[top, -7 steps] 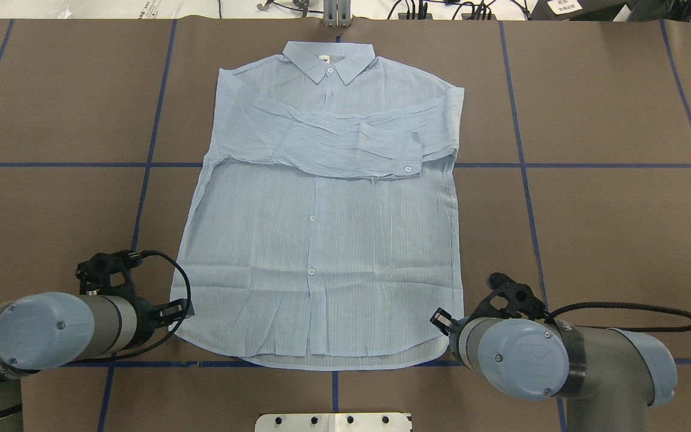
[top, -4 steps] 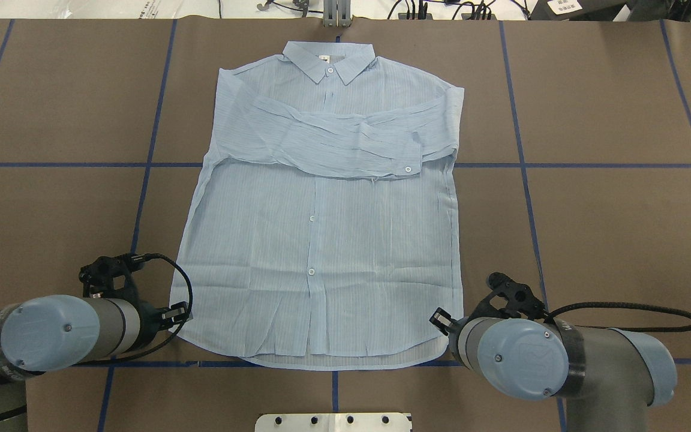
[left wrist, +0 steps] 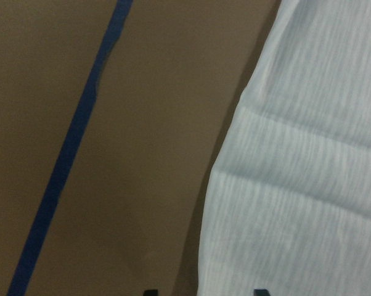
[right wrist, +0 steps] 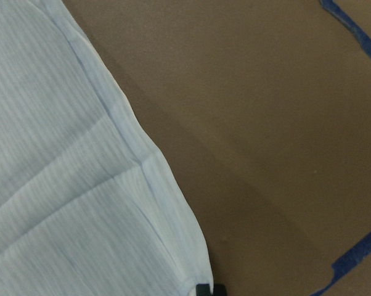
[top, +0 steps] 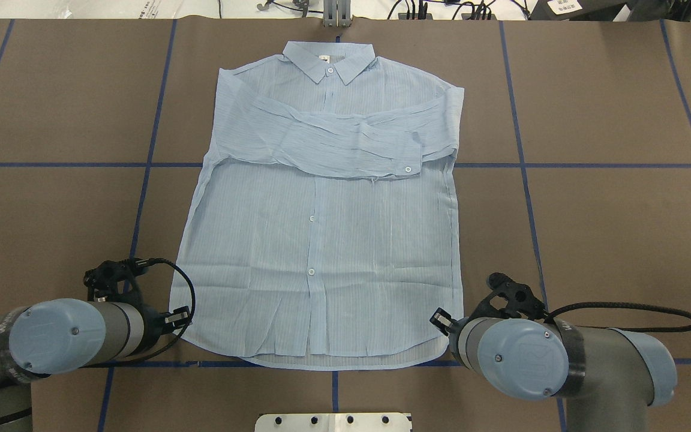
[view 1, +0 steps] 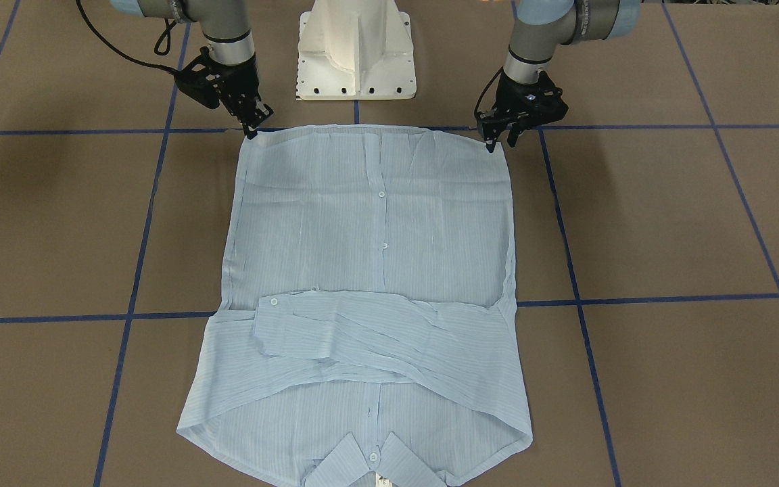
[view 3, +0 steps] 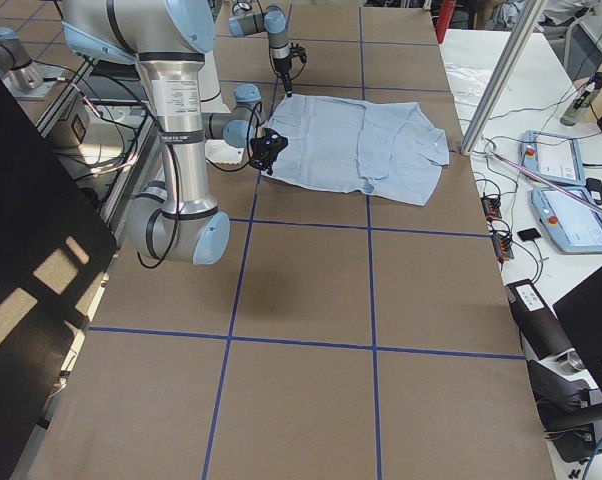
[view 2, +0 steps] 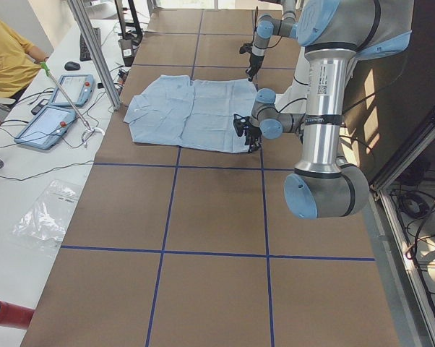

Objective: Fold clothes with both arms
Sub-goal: 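Lower both grippers onto the hem corners nearest the robot and grasp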

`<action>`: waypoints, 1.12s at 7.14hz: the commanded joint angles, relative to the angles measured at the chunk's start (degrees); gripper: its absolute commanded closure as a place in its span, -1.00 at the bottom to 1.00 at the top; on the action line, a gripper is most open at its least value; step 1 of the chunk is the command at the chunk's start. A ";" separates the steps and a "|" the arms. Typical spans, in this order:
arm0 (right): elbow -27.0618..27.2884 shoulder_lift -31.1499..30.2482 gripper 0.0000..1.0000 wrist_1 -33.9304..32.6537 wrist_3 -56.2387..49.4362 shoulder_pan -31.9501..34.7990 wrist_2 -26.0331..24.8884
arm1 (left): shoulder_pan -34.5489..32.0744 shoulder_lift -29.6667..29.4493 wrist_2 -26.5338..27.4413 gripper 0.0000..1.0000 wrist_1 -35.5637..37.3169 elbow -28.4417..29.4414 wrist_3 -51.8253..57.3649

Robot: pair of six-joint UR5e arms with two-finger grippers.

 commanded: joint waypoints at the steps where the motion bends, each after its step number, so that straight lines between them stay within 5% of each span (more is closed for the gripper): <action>1: 0.08 0.00 1.00 0.00 0.00 0.00 0.01 | 0.24 -0.08 -0.10 0.27 -0.07 0.55 0.00; 2: 0.16 0.00 1.00 0.00 0.00 0.09 0.01 | 0.42 -0.08 -0.19 0.37 -0.07 0.56 0.00; 4: 0.25 0.08 1.00 0.00 0.00 0.00 -0.08 | 0.59 -0.08 -0.19 1.00 -0.07 0.56 0.00; 8: 2.53 -1.05 1.00 0.00 0.09 1.32 -0.08 | -0.37 -0.08 -3.08 1.00 0.28 -5.40 -1.22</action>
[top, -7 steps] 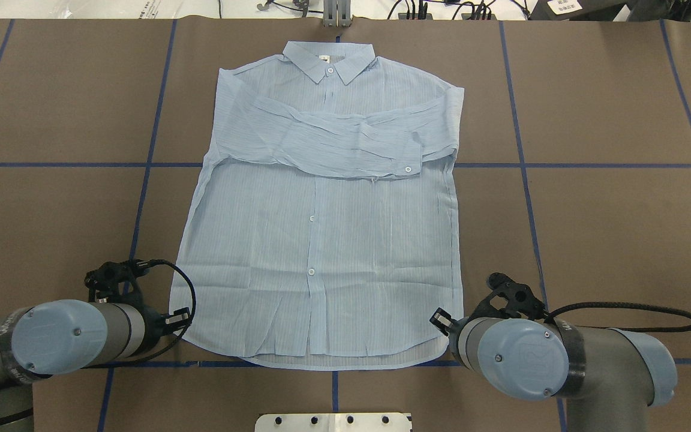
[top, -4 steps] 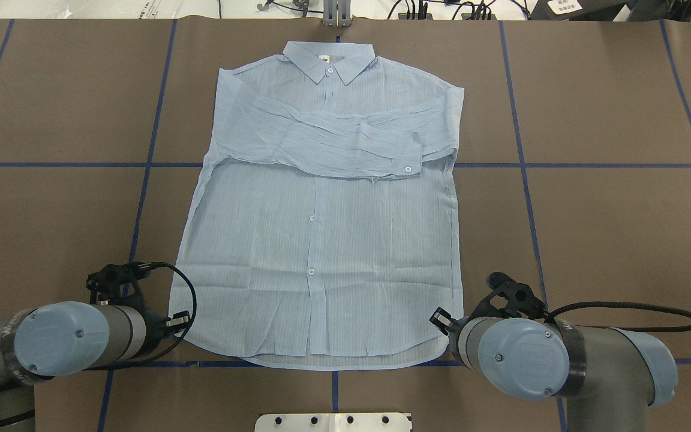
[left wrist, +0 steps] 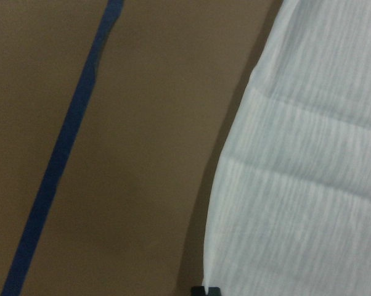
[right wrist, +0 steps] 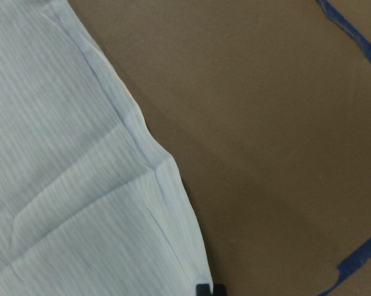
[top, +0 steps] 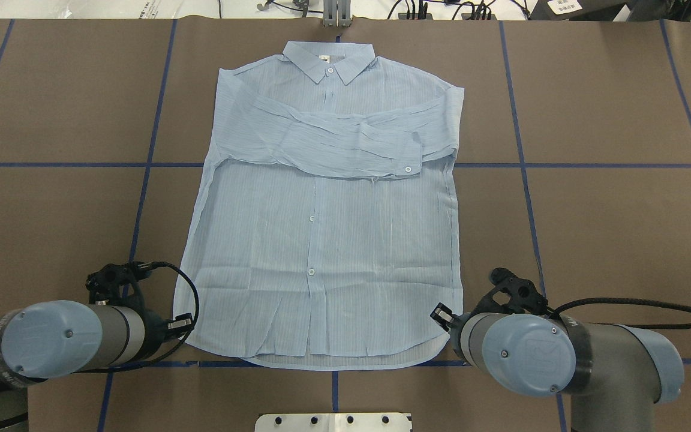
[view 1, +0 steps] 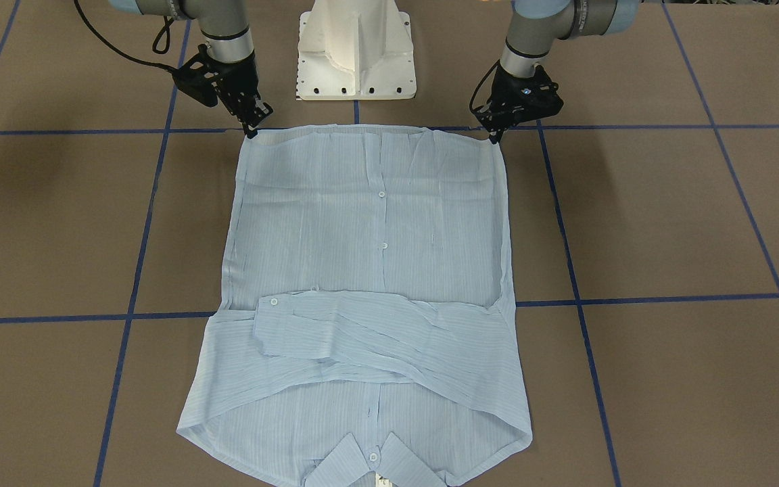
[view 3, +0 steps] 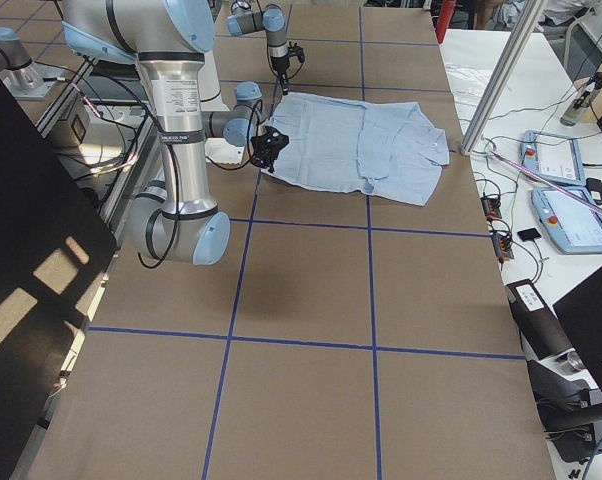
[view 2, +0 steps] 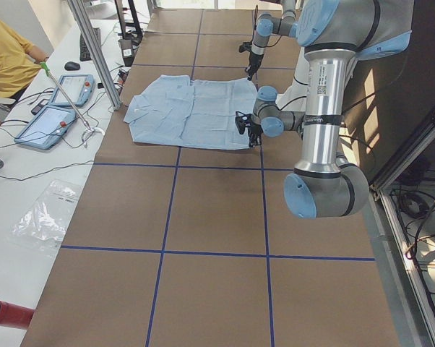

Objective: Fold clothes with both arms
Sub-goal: 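Lower both grippers onto the hem corners nearest the robot and grasp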

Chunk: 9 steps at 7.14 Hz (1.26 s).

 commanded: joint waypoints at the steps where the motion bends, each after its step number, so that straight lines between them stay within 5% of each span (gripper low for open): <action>1: 2.86 -1.06 1.00 -0.78 0.19 0.51 -0.04 | -0.51 -0.07 -2.50 1.00 1.34 -3.96 -4.78; 5: 9.11 -0.88 1.00 -8.96 1.24 -3.44 -0.04 | 1.06 0.54 -6.89 1.00 4.92 -9.65 -13.25; 6: 9.55 -0.97 1.00 -8.96 1.24 -3.54 -0.04 | 4.03 0.20 -3.51 1.00 6.34 -9.60 -17.96; 9: 11.14 -0.45 1.00 -10.19 0.98 -1.44 -0.39 | 2.49 -0.85 -5.32 1.00 6.62 -11.62 -12.17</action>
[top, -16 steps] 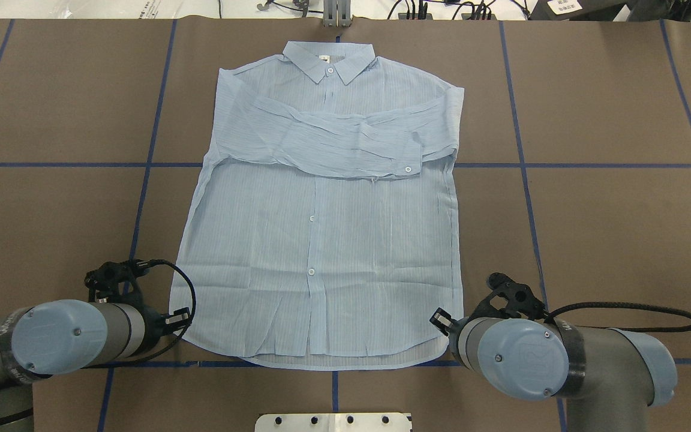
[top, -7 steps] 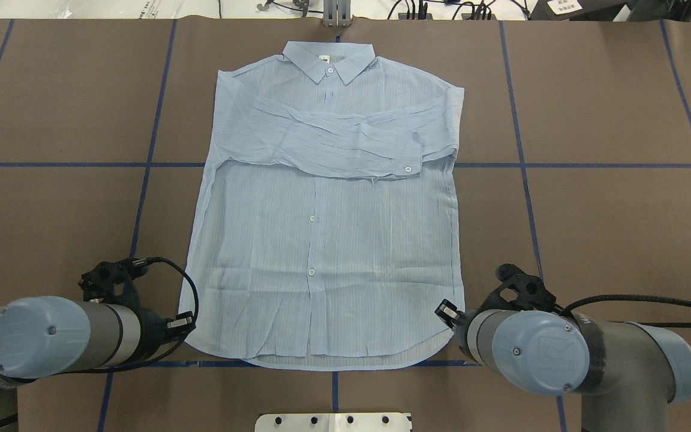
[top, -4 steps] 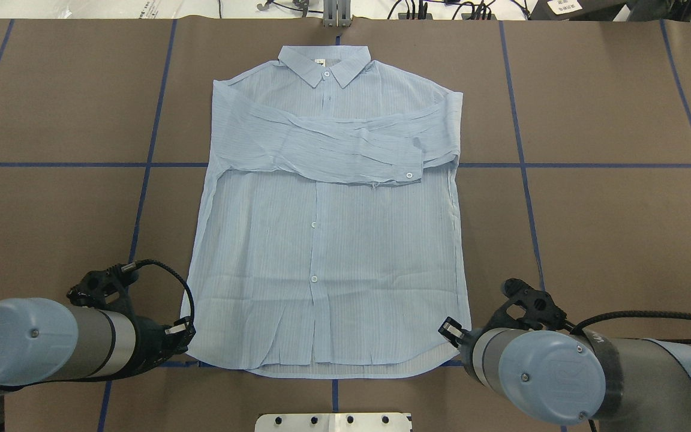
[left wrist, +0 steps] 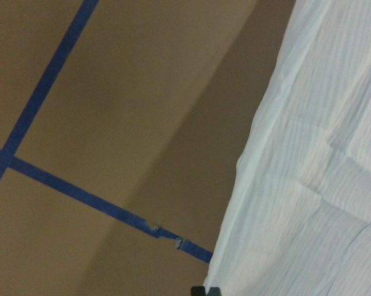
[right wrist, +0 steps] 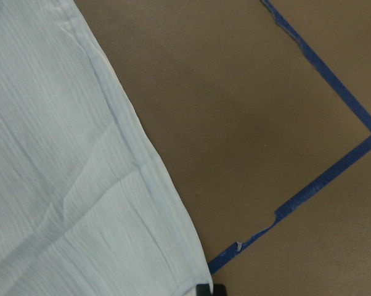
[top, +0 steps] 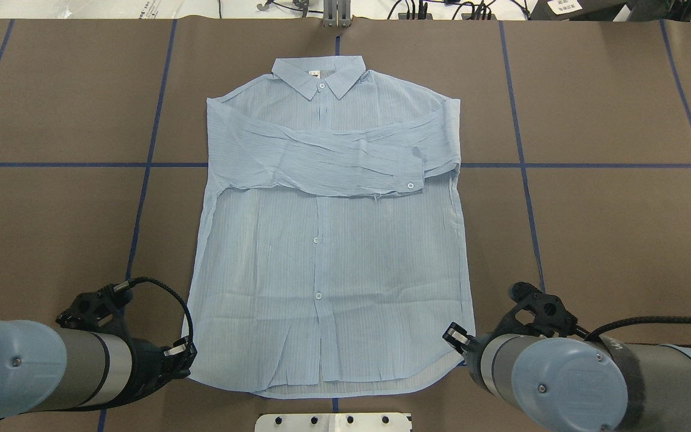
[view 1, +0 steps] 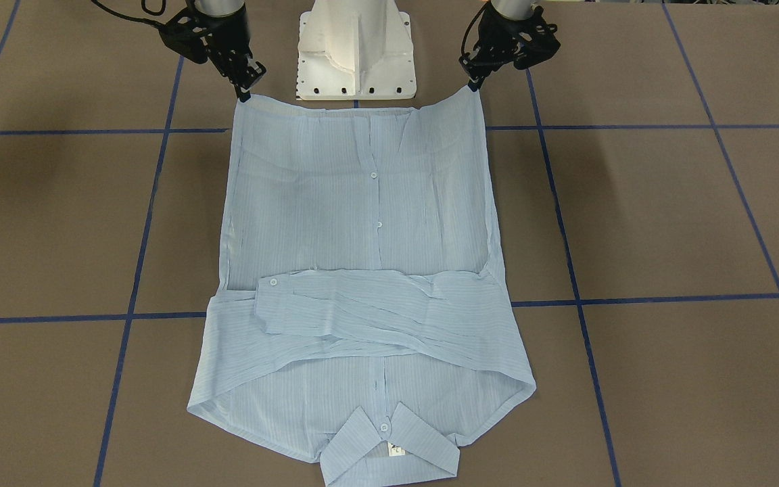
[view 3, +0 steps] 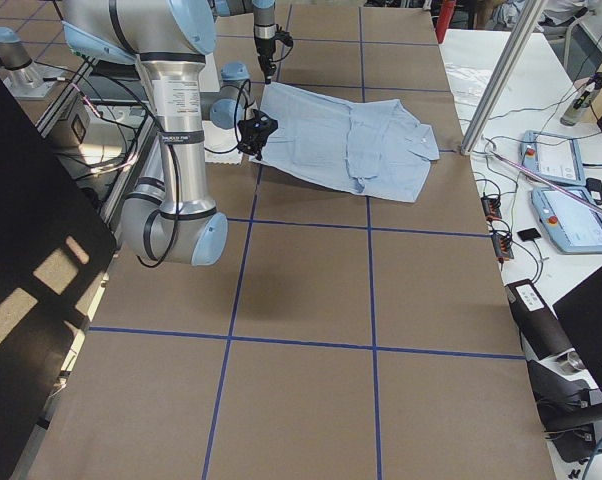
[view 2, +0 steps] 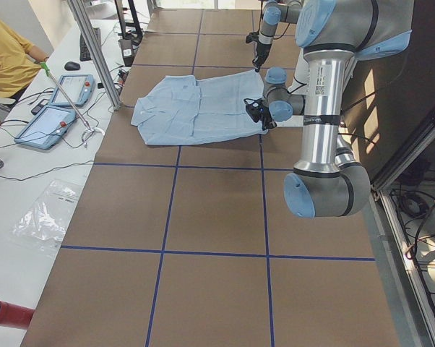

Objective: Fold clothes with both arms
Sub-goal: 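Lower both grippers onto the hem corners nearest the robot and grasp, then lift the hem with both grippers and fold it toward the collar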

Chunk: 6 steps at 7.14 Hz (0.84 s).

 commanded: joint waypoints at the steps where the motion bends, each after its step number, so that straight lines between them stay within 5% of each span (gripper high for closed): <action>1: 0.29 1.58 1.00 -0.38 -0.78 3.59 0.29 | -5.33 -2.55 -1.35 1.00 0.24 -0.28 6.83; 3: -0.23 5.26 1.00 -0.46 -3.05 9.22 0.47 | -17.01 -5.88 -6.61 1.00 2.95 0.94 16.39; 6: -1.72 8.35 1.00 -0.38 -7.70 22.04 7.50 | -28.99 -11.07 -11.98 1.00 4.62 6.29 19.33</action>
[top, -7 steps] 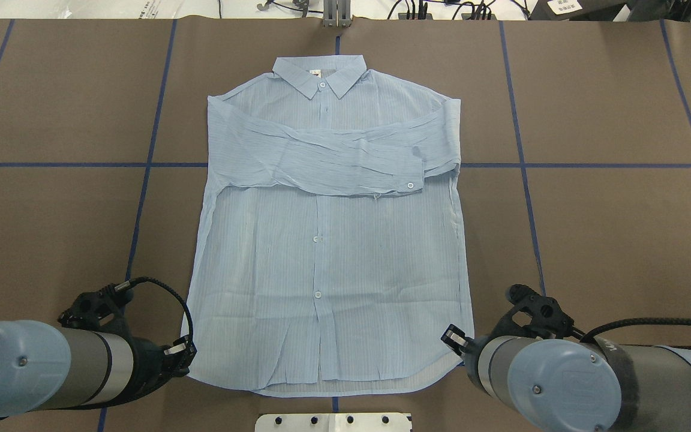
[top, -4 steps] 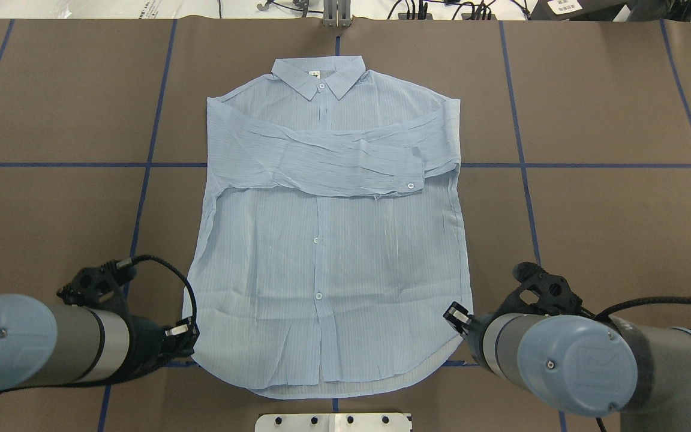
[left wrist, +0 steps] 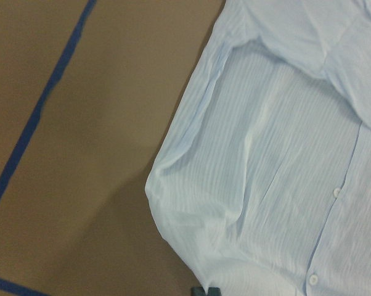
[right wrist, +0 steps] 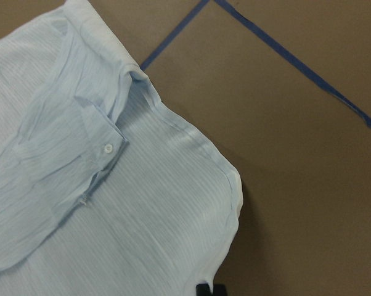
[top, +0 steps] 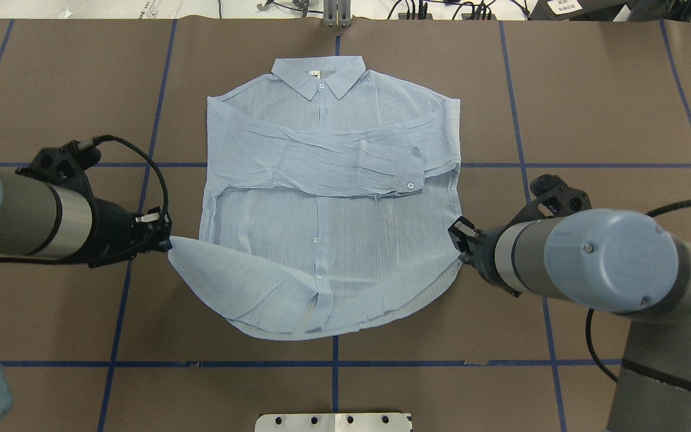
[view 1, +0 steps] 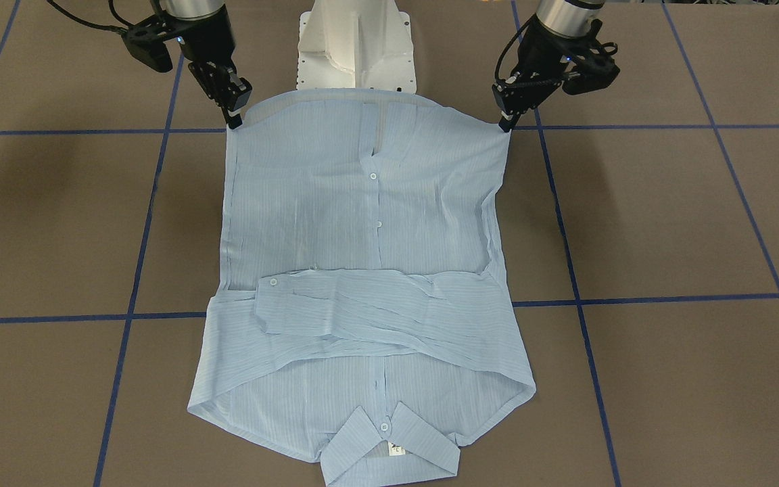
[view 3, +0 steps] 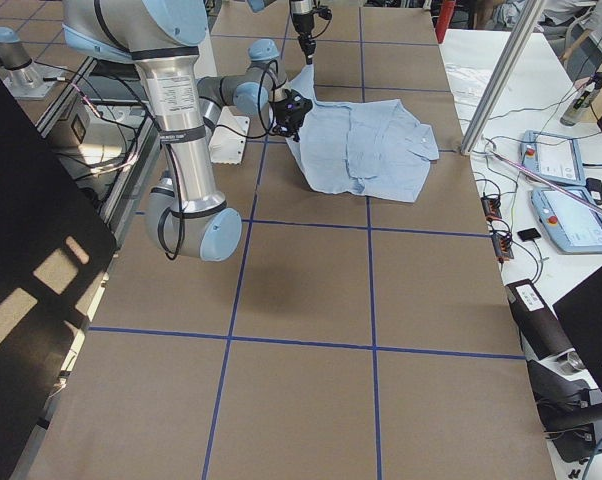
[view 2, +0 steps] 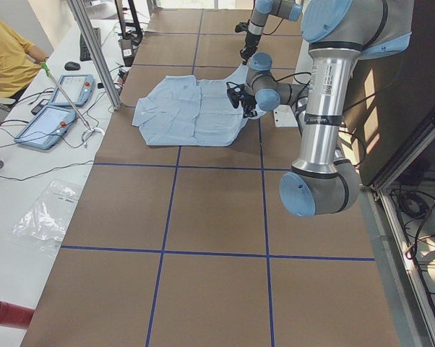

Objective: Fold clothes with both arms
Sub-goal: 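Lift the hem with both grippers and fold it toward the collar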

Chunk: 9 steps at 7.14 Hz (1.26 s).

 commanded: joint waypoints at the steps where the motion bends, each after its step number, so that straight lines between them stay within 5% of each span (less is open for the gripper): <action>1: -3.94 3.03 1.00 0.11 -3.50 7.47 1.92 | -8.26 -5.18 -3.18 1.00 1.03 5.25 3.23; 4: -13.60 8.57 1.00 0.82 -9.90 13.72 2.00 | -13.29 -13.44 -4.07 1.00 0.34 17.96 8.05; 6: -25.09 15.06 1.00 2.21 -12.72 17.06 2.53 | -16.98 -17.75 -4.07 1.00 -4.03 27.63 10.55; 8: -37.83 16.05 1.00 15.43 -16.06 20.39 5.14 | -16.99 -21.53 -3.98 1.00 -12.03 38.01 9.50; 9: -42.07 17.88 1.00 16.28 -19.82 22.59 8.04 | -16.99 -23.55 -3.98 1.00 -15.98 43.19 8.36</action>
